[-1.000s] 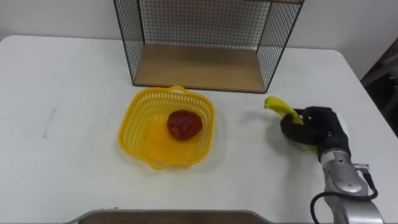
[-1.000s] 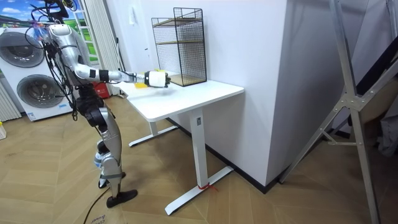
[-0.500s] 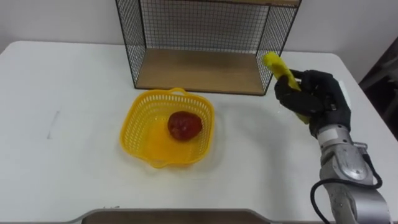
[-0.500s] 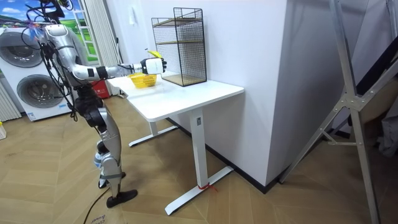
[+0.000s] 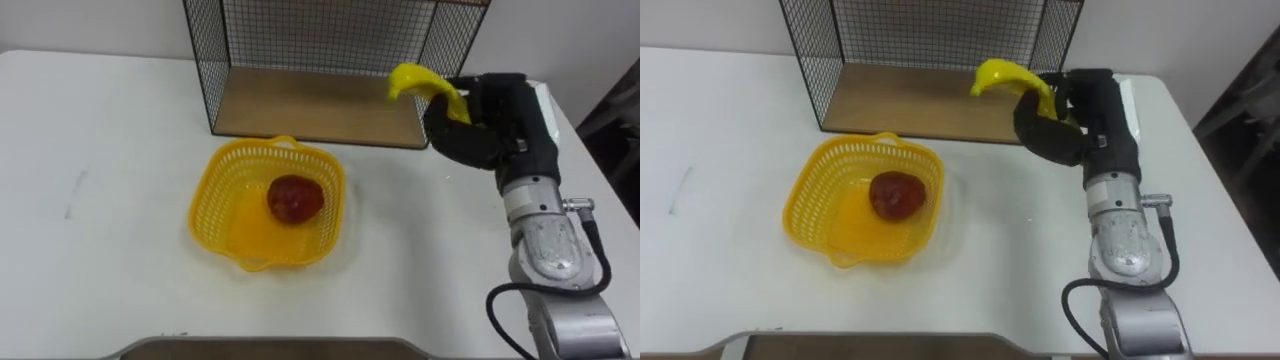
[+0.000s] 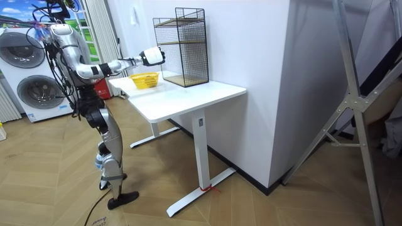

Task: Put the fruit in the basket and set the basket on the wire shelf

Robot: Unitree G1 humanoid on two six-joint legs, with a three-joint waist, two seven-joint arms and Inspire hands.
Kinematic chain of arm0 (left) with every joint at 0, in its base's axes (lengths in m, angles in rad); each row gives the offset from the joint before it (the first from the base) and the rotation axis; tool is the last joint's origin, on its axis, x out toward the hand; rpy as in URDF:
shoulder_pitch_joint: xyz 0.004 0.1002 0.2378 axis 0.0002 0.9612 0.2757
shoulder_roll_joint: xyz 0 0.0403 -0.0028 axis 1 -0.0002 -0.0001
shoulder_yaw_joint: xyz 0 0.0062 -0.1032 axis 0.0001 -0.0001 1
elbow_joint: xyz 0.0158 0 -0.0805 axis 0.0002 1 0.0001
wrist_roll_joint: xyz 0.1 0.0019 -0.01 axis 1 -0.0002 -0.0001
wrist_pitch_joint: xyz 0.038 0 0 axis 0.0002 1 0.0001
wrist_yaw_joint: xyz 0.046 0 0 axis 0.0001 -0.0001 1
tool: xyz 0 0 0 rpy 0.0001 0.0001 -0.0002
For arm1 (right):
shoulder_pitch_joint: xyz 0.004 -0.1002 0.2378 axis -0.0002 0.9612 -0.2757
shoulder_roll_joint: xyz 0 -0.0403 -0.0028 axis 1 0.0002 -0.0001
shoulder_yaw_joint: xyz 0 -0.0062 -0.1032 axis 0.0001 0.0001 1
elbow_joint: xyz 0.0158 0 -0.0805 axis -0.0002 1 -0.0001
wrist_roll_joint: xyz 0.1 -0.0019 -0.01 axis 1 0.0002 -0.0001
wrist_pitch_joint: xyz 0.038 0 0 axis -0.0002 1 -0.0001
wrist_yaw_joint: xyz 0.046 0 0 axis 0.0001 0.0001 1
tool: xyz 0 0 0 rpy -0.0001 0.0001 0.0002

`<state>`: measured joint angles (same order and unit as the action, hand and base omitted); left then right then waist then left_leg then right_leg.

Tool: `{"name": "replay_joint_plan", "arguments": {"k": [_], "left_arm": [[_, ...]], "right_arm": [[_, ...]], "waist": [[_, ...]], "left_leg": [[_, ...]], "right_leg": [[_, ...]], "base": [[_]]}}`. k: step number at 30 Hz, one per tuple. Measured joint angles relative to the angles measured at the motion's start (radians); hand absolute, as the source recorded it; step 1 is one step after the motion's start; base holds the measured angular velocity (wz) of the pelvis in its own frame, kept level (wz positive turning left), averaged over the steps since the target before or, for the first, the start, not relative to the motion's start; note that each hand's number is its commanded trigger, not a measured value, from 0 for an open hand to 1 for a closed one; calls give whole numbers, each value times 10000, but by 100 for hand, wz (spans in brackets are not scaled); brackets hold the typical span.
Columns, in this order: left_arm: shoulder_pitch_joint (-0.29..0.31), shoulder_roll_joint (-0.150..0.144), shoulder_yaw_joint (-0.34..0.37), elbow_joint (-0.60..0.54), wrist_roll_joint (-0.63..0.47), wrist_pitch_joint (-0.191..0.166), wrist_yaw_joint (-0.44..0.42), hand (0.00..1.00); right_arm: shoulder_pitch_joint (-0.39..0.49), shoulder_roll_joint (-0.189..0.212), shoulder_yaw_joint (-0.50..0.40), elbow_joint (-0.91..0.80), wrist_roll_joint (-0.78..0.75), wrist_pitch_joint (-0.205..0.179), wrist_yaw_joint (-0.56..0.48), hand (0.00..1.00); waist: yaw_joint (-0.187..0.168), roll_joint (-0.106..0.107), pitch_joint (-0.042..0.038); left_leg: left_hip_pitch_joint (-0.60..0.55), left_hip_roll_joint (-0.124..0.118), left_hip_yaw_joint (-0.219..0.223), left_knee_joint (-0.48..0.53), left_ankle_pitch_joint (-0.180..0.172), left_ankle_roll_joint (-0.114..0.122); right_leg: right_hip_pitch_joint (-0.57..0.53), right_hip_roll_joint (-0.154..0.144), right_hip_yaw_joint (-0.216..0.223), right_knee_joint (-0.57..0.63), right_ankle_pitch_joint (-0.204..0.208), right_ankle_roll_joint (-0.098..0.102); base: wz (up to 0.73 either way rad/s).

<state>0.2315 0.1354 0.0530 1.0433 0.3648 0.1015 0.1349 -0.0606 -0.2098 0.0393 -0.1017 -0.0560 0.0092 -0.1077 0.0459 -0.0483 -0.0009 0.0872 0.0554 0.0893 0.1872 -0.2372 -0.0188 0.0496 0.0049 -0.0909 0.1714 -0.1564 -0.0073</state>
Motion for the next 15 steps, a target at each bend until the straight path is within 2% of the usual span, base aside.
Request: {"name": "replay_joint_plan", "arguments": {"k": [5,12,15], "left_arm": [[-351,46,-110,109,-105,-12,-119,0],[-754,208,-555,400,-375,-69,-141,0],[-811,229,-696,399,-502,-61,-131,0]], "right_arm": [[-30,-22,591,-399,-889,6,434,100],[-319,-54,1758,-415,-1151,35,880,100],[-452,-52,2214,-408,-1287,72,1164,100]], "waist": [[293,-47,5],[679,-83,29],[723,-71,36]], "left_leg": [[100,8,69,-23,0,0],[44,8,44,-23,0,0],[36,8,-12,-47,0,0]], "right_leg": [[13,2,42,11,2,-2],[12,-14,-25,17,9,-1],[18,-15,-80,13,13,-3]], "base": [[-3],[1],[5]]}}
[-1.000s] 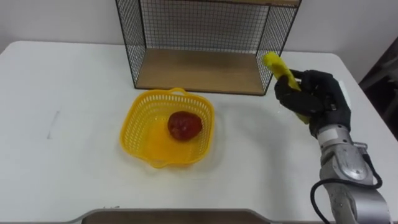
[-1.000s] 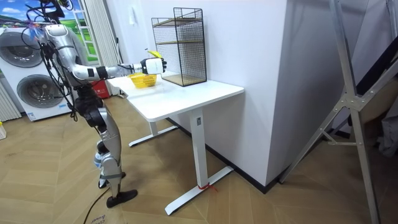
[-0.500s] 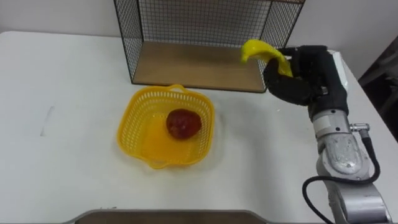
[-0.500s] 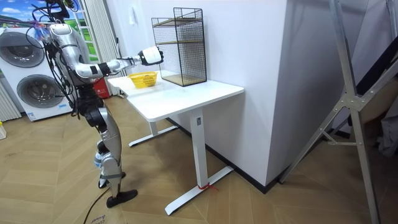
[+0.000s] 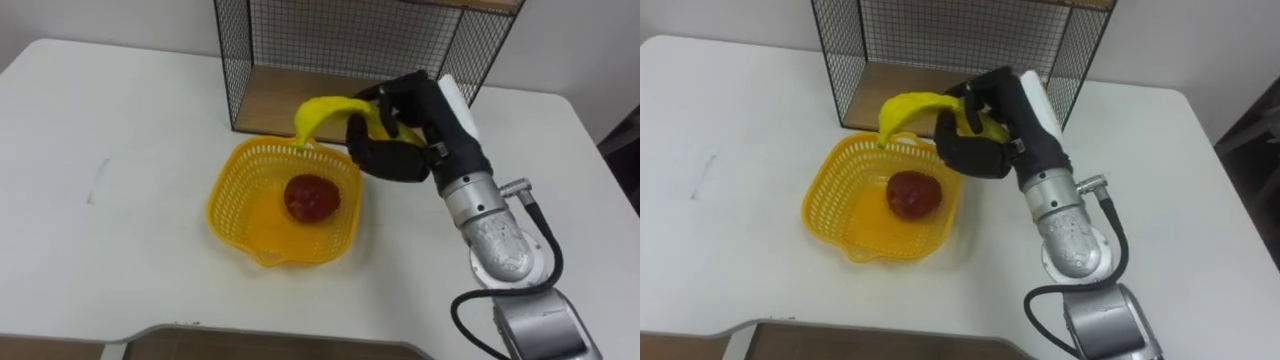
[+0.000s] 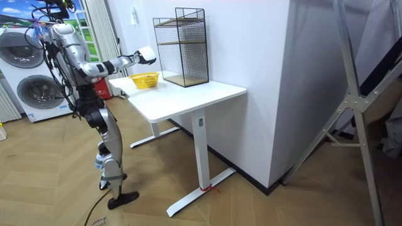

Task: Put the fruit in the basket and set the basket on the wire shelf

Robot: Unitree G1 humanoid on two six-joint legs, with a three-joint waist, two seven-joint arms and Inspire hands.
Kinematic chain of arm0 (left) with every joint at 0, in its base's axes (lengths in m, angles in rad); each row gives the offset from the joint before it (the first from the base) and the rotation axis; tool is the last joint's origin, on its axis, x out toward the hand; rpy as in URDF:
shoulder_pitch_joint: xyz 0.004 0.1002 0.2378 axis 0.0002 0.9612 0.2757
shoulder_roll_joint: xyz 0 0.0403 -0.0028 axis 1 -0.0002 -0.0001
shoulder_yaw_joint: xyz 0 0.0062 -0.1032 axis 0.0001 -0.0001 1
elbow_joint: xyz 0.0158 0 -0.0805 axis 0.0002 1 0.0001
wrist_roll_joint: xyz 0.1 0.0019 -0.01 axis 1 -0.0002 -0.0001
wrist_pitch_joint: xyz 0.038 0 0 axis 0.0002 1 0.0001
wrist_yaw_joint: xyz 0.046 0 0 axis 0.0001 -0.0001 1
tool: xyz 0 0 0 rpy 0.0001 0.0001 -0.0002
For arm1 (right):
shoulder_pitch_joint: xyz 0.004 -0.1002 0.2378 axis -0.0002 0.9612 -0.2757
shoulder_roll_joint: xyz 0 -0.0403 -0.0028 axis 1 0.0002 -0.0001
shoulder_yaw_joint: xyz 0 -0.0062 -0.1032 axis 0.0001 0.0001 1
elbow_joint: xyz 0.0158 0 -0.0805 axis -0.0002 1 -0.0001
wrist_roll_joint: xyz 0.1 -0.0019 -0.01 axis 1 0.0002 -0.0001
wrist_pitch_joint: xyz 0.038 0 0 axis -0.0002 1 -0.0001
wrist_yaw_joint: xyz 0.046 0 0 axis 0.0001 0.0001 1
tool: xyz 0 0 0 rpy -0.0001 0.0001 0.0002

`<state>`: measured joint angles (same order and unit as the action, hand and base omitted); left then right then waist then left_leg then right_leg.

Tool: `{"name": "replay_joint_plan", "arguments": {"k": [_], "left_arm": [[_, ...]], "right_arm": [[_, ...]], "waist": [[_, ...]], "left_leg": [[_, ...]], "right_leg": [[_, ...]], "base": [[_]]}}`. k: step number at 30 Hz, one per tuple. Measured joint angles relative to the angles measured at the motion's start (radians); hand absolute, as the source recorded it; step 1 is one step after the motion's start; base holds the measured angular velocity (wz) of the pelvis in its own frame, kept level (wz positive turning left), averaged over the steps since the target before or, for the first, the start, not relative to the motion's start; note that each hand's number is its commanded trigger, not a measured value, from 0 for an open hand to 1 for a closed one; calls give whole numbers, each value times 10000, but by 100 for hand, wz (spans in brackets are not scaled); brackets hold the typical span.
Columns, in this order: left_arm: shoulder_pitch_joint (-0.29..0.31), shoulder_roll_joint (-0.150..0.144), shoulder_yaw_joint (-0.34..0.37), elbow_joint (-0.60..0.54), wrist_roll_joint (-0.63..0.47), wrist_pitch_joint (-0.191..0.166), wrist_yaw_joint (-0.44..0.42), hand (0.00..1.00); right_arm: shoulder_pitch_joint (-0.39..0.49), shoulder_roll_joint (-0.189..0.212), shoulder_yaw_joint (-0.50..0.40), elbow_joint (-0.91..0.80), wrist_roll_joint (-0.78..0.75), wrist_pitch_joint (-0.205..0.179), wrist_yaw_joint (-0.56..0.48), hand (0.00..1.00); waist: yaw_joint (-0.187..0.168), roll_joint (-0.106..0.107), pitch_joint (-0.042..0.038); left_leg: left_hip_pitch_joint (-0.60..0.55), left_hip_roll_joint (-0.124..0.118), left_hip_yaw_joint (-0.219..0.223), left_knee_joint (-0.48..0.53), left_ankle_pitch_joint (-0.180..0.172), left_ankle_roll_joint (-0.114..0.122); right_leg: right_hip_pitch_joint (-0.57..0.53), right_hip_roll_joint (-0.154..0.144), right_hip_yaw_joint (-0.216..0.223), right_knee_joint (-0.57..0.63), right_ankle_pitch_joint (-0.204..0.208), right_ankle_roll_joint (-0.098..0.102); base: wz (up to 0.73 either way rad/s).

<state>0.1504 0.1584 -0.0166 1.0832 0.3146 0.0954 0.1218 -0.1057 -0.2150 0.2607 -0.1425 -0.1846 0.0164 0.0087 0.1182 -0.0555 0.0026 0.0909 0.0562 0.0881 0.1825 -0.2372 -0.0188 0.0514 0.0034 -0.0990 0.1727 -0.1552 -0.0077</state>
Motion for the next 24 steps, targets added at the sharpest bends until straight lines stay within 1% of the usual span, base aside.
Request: {"name": "replay_joint_plan", "arguments": {"k": [4,5,10,11,12,13,17,18,24], "left_arm": [[5,103,-311,-11,-85,6,12,0],[-16,135,-458,-35,-82,16,13,0],[-159,136,-774,-92,-78,16,13,0],[-191,135,-854,-119,-74,16,13,0],[-209,128,-866,-180,-75,16,13,0],[-209,128,-866,-227,-80,17,13,0],[-268,126,-866,-258,-87,17,55,0],[-265,126,-866,-256,-87,17,57,0],[-267,119,-865,-256,-87,22,76,0]], "right_arm": [[-4,24,450,122,-327,16,219,100],[-3,2,601,244,-406,80,297,100],[-3,-11,1045,725,-648,132,795,100],[-3,-9,1118,727,-648,207,853,56],[-2,-6,1121,730,-647,227,970,8],[-2,-6,1122,740,-647,239,1009,0],[103,-5,1163,923,-648,332,1102,0],[114,-5,1207,924,-648,416,1140,0],[123,14,1258,965,-658,438,1171,0]], "waist": [[30,10,7],[34,12,8],[115,75,49],[119,94,60],[134,105,68],[137,104,67],[165,101,59],[158,100,58],[149,96,42]], "left_leg": [[-34,-2,-67,0,0,0],[-48,-3,-75,11,0,0],[-99,-1,-78,5,0,0],[-96,-1,-83,4,0,0],[-95,-1,-84,5,0,0],[-95,-1,-84,6,0,0],[-80,-3,-87,14,1,0],[-81,-3,-86,20,1,0],[-86,-4,-91,67,1,0]], "right_leg": [[5,-5,-68,-20,0,0],[-3,-7,-74,-21,0,0],[-49,-2,-81,-34,0,0],[-47,-3,-97,-34,0,0],[-47,-3,-102,-35,0,0],[-44,-6,-112,-35,0,0],[-17,-13,-146,-39,0,1],[-18,-13,-146,-39,0,1],[3,-23,-168,-25,0,0]], "base": [[5],[3],[0],[0],[0],[0],[0],[0],[0]]}}
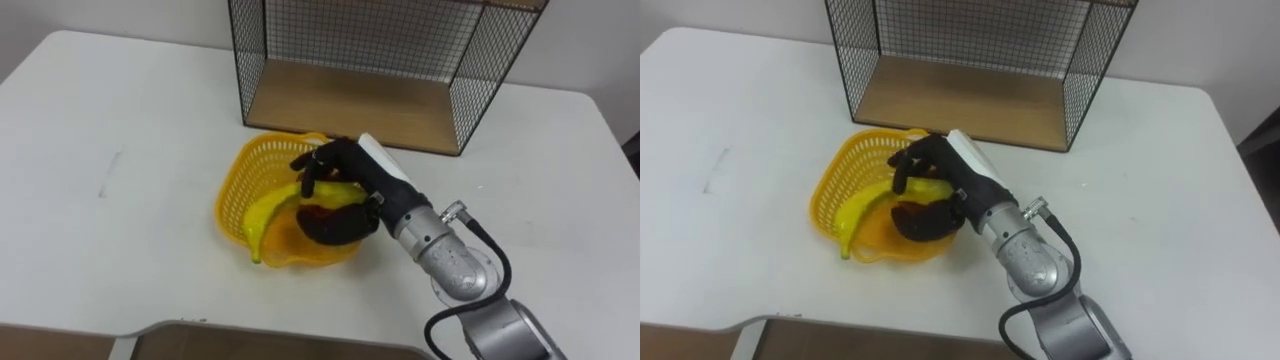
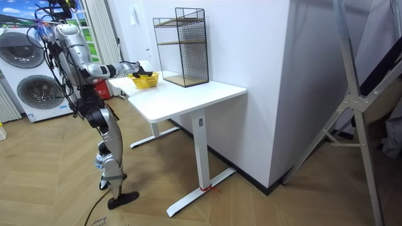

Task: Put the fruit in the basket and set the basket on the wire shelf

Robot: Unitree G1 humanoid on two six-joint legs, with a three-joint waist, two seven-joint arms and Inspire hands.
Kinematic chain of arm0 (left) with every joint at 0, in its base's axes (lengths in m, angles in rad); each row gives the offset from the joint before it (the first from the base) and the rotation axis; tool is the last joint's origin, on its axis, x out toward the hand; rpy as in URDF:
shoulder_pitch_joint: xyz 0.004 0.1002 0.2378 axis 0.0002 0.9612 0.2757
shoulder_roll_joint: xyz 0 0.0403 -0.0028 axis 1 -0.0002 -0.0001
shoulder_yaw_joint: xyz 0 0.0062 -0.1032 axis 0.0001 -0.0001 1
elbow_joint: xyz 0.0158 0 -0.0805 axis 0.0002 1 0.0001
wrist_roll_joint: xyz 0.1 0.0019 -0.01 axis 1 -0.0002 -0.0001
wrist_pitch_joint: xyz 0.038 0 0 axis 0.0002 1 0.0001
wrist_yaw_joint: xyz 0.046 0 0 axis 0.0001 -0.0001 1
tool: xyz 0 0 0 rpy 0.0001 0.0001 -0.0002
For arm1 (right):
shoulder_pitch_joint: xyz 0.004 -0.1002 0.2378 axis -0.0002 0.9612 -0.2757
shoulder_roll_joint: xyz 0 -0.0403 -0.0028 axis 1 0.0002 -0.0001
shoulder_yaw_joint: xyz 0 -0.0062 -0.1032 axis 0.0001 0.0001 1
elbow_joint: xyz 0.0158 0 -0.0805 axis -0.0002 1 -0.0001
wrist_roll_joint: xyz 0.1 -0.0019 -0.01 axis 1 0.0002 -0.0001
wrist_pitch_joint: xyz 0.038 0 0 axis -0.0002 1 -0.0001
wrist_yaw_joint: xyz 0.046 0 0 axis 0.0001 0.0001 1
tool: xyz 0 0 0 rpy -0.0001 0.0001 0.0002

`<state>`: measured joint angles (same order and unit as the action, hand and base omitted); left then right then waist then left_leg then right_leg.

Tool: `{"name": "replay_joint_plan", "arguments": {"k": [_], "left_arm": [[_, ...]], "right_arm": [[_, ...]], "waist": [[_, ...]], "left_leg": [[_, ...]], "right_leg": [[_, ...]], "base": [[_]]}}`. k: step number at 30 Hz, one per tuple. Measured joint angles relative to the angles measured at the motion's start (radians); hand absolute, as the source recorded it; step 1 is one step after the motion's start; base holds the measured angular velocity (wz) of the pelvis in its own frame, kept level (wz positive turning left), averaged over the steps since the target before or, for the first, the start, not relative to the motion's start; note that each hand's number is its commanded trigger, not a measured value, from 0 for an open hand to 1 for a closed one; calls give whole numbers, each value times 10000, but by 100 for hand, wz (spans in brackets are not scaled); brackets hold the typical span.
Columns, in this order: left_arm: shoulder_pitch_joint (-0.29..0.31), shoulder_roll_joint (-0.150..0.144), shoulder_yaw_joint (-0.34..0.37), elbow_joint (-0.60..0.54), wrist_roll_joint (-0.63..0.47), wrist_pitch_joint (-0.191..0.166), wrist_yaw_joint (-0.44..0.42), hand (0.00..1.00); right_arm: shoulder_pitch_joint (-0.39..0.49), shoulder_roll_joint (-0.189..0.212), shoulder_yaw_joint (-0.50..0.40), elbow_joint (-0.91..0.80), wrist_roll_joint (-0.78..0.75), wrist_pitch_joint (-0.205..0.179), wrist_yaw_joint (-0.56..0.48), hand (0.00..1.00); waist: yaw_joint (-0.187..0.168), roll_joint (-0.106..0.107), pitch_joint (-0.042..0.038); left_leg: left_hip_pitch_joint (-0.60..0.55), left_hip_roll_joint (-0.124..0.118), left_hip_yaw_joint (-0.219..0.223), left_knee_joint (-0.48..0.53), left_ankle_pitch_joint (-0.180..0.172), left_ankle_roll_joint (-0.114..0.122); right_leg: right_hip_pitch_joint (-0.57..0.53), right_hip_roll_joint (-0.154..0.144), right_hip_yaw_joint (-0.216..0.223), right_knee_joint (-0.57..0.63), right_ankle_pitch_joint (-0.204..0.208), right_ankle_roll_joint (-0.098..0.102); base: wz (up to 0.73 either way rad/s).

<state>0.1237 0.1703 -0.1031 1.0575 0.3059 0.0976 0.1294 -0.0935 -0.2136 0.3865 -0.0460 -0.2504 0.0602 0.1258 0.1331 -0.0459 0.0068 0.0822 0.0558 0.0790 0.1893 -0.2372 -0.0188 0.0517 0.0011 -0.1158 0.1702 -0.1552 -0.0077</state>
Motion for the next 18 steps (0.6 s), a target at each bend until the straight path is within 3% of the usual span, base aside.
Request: {"name": "replay_joint_plan", "arguments": {"k": [5,18], "left_arm": [[8,0,2,-2,3,57,0,0],[92,2,18,-268,0,67,-1,0]], "right_arm": [[143,24,65,15,-335,34,207,0],[330,66,42,15,-387,38,269,0]], "waist": [[-33,5,-62],[-174,73,-37]], "left_leg": [[0,0,-11,14,0,0],[2,0,-82,1,0,-1]], "right_leg": [[16,-2,-19,18,2,-3],[48,-7,-126,11,16,-15]], "base": [[0],[1]]}}
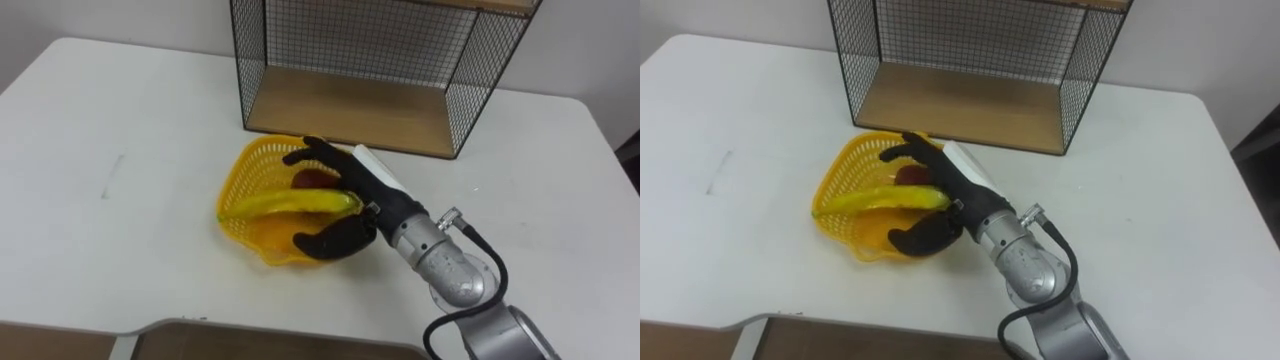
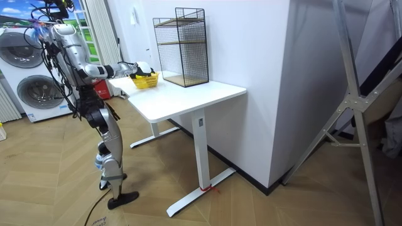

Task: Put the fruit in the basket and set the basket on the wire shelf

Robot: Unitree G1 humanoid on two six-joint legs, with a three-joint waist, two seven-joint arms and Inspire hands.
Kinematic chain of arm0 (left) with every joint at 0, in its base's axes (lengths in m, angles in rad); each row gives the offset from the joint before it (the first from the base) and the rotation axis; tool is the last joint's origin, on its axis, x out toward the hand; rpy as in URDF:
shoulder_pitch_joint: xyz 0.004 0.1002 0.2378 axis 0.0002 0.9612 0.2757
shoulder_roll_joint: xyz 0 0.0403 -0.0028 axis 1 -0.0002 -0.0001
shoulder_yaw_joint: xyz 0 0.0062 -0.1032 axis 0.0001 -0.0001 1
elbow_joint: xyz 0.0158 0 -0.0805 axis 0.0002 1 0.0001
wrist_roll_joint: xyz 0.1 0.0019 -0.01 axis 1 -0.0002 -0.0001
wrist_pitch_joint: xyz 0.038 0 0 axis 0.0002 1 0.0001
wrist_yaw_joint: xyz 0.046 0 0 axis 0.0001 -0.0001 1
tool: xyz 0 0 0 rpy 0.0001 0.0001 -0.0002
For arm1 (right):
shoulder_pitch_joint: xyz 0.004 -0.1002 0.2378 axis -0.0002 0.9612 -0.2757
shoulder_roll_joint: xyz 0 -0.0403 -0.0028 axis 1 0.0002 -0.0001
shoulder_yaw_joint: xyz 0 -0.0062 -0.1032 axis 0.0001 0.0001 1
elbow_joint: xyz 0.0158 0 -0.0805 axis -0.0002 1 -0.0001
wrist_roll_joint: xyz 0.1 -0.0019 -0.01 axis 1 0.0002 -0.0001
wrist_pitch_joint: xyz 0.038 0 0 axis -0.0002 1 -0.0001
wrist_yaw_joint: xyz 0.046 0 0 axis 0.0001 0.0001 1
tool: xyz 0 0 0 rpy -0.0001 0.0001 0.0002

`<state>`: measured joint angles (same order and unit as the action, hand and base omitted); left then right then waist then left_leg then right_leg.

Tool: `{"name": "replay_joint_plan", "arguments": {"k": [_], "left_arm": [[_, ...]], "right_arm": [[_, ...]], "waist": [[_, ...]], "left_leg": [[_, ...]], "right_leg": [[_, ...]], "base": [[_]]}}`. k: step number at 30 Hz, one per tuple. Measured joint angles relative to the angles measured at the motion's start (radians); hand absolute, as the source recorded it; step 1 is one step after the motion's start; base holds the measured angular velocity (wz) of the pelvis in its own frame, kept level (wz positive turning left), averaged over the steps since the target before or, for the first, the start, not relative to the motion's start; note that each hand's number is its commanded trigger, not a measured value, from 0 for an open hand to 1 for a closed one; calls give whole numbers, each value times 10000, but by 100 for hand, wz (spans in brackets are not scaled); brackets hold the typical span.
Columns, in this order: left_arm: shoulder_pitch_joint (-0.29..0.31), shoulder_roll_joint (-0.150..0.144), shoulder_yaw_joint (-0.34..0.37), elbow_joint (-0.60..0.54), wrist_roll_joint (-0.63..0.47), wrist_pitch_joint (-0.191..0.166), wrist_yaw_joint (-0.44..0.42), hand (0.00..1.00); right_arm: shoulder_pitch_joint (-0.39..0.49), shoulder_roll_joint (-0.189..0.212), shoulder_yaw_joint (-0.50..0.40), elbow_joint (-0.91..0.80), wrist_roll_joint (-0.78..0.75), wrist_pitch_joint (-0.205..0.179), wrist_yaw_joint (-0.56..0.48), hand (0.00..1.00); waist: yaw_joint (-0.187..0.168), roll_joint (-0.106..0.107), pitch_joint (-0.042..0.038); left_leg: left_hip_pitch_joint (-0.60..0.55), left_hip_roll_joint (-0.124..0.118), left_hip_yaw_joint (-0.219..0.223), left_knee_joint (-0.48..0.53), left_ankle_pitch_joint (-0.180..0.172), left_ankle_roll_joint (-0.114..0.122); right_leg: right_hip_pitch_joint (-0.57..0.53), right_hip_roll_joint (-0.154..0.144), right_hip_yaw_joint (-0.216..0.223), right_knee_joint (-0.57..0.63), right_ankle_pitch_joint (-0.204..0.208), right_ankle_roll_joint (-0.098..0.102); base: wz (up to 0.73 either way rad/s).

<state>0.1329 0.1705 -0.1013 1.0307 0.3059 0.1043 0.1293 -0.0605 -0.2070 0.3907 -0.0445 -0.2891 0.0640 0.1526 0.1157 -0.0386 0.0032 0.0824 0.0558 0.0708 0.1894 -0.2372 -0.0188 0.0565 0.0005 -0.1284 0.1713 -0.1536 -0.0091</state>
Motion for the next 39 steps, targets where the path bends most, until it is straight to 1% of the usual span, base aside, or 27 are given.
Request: {"name": "replay_joint_plan", "arguments": {"k": [7,11,12,14,19,21,23,28,30,32,33,35,37,39], "left_arm": [[3,-13,7,-198,-20,-4,189,0],[76,-72,2,-322,-365,-6,395,0],[93,-72,3,-322,-403,-6,416,0],[196,-75,5,-328,-406,-7,549,0],[245,-77,11,-329,-406,-15,583,0],[243,-89,12,-329,-408,-55,592,0],[258,-87,11,-305,-408,-125,601,0],[272,-107,10,-301,-410,-314,600,0],[279,-107,15,-301,-407,-439,600,0],[278,-107,10,-301,-419,-483,601,0],[274,-107,6,-300,-428,-521,608,0],[279,-106,9,-235,-596,-628,641,0],[324,-76,14,-169,-620,-684,644,0],[439,-36,25,-160,-604,-697,644,0]], "right_arm": [[63,5,-2,0,4,-16,-19,0],[131,13,-23,2,123,9,-44,0],[192,33,-60,1,165,6,-56,0],[457,220,-305,45,425,-3,-89,0],[677,266,-481,274,547,-2,-57,0],[775,276,-606,345,550,21,29,0],[829,198,-641,344,548,29,31,0],[800,237,-748,168,395,20,21,0],[801,303,-950,-117,392,3,21,0],[769,332,-1052,-320,422,-87,12,0],[758,334,-1064,-479,446,-95,12,0],[762,366,-1064,-686,452,-105,11,0],[757,368,-1080,-903,483,-113,9,0],[663,386,-1094,-942,558,-224,1,0]], "waist": [[-20,19,6],[-27,19,4],[-49,21,3],[-58,45,18],[-77,65,16],[-83,71,17],[-81,76,20],[-109,79,14],[-113,57,1],[-118,51,-4],[-119,-5,-41],[-129,43,-10],[-152,55,-4],[-272,70,5]], "left_leg": [[0,0,1,-13,0,0],[13,0,-10,-19,0,-1],[23,0,-10,-18,0,-1],[102,0,-6,-26,0,-1],[163,0,25,-62,0,0],[155,1,26,-88,0,-1],[155,2,31,-86,2,-4],[149,1,73,-122,3,-5],[152,1,81,-163,5,-3],[153,1,91,-172,9,-1],[146,1,109,-162,21,2],[154,0,129,-164,24,3],[164,0,155,-177,24,5],[165,0,172,-186,24,5]], "right_leg": [[-4,-1,-21,-5,0,0],[6,2,-26,-5,0,0],[15,2,-26,-6,0,0],[87,0,-26,-17,0,0],[133,0,-24,-11,-1,1],[135,2,-20,-6,0,0],[133,6,-18,-4,0,0],[96,9,8,-3,0,0],[75,12,14,-8,0,0],[54,15,30,-11,0,0],[25,15,41,-11,0,0],[24,27,124,-20,0,1],[15,35,187,-29,2,4],[2,36,213,-33,3,5]], "base": [[0],[0],[0],[0],[0],[0],[0],[0],[0],[0],[-3],[-4],[-5],[-2]]}}
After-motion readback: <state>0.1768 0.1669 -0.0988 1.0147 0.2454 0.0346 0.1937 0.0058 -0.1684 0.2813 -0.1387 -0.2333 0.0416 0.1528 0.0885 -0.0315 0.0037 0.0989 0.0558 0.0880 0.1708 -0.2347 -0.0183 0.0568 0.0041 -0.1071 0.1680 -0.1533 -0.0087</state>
